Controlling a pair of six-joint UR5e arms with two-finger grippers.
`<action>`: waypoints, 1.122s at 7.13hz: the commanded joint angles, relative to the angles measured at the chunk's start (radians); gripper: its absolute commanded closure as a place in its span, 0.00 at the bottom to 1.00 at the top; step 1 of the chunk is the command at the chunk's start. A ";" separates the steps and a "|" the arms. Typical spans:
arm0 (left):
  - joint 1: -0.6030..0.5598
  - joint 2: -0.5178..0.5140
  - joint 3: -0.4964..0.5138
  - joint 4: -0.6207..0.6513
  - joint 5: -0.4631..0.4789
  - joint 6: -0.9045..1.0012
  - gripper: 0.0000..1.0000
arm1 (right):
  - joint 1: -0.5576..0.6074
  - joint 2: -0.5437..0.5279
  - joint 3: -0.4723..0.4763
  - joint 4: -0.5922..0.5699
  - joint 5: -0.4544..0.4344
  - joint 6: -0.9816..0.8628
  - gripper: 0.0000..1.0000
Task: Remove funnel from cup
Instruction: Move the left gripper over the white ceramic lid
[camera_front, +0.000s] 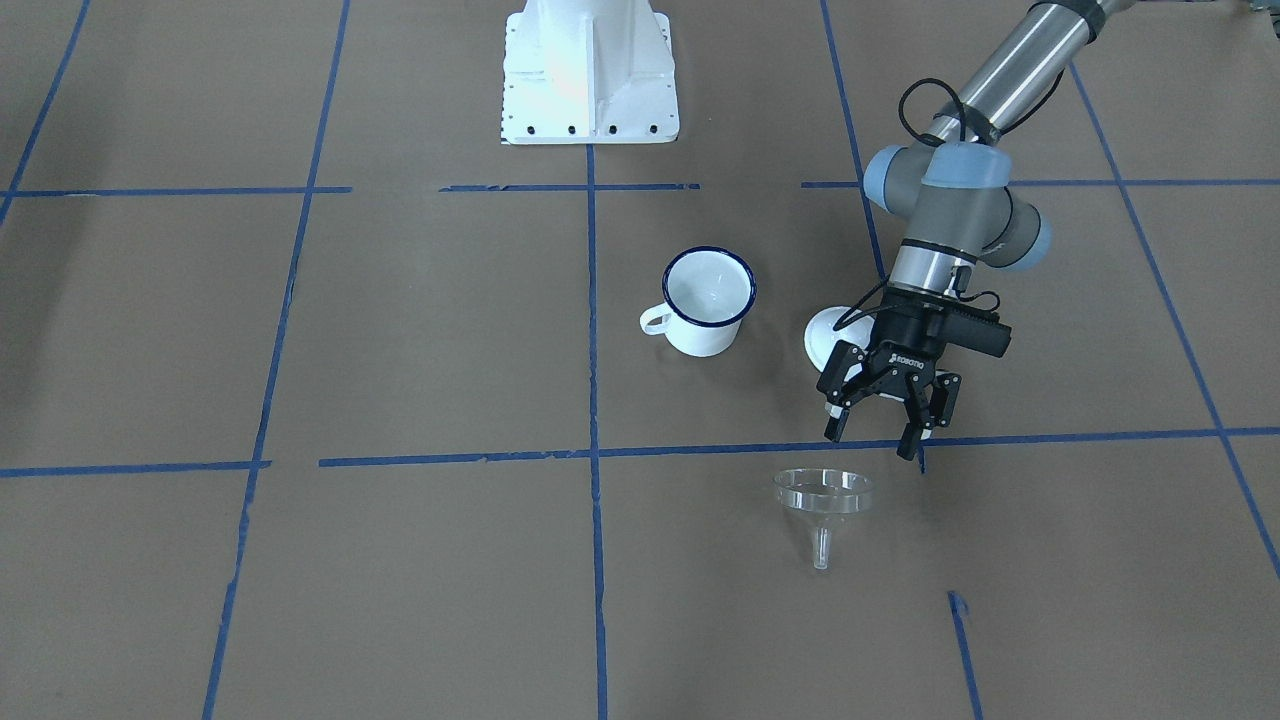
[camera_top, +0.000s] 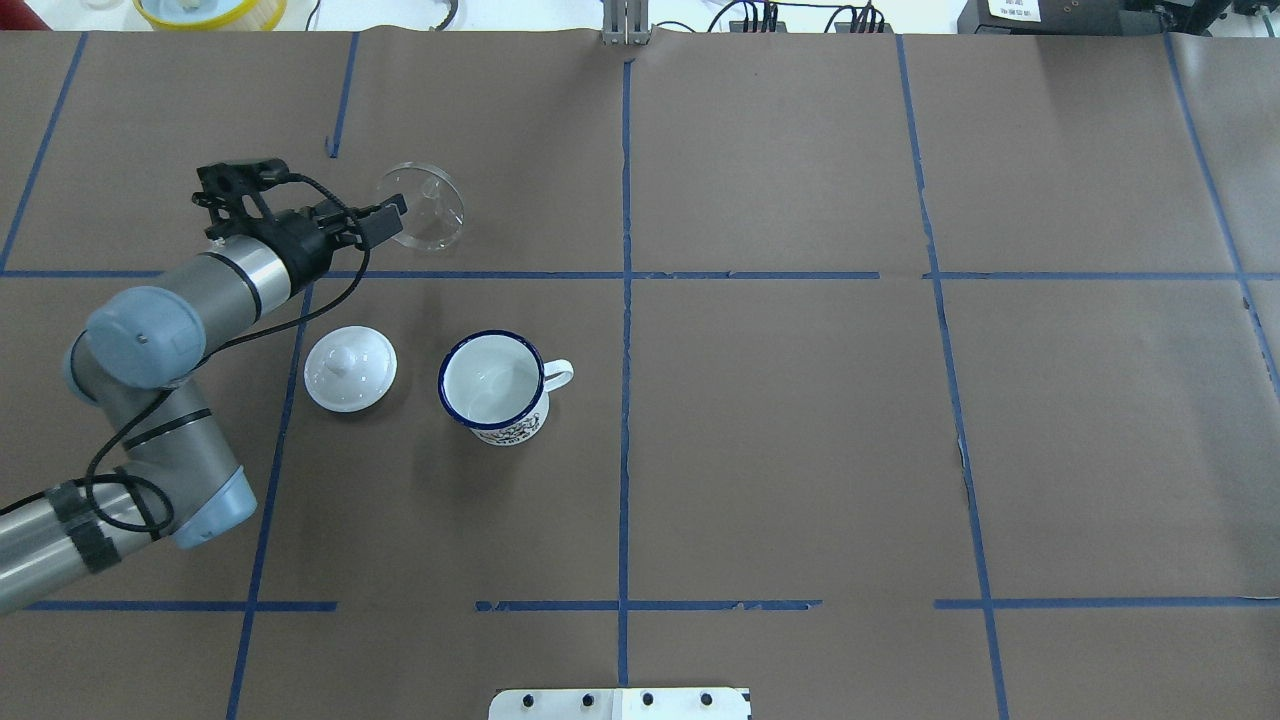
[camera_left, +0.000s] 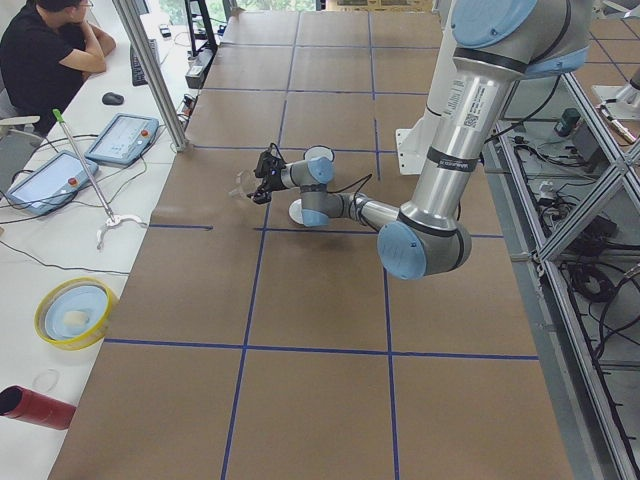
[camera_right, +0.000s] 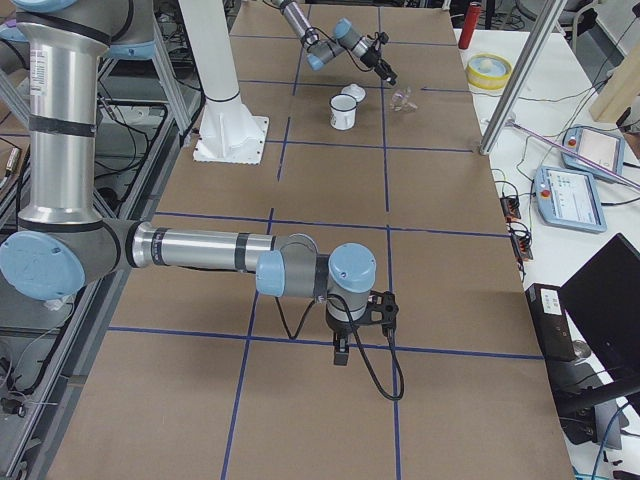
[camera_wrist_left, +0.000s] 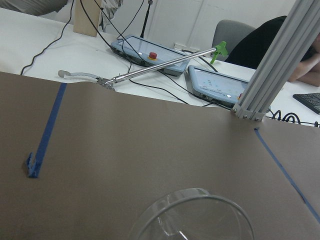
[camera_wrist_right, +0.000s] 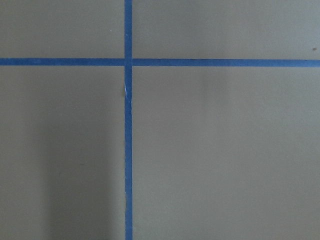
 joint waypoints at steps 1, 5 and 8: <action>-0.009 0.177 -0.239 0.080 -0.150 0.001 0.00 | 0.000 0.000 0.000 0.000 0.000 0.000 0.00; -0.065 0.156 -0.461 0.631 -0.414 0.001 0.00 | 0.000 0.000 0.000 0.000 0.000 0.000 0.00; -0.065 0.028 -0.461 0.985 -0.480 0.046 0.00 | 0.000 0.000 0.000 0.000 0.000 0.000 0.00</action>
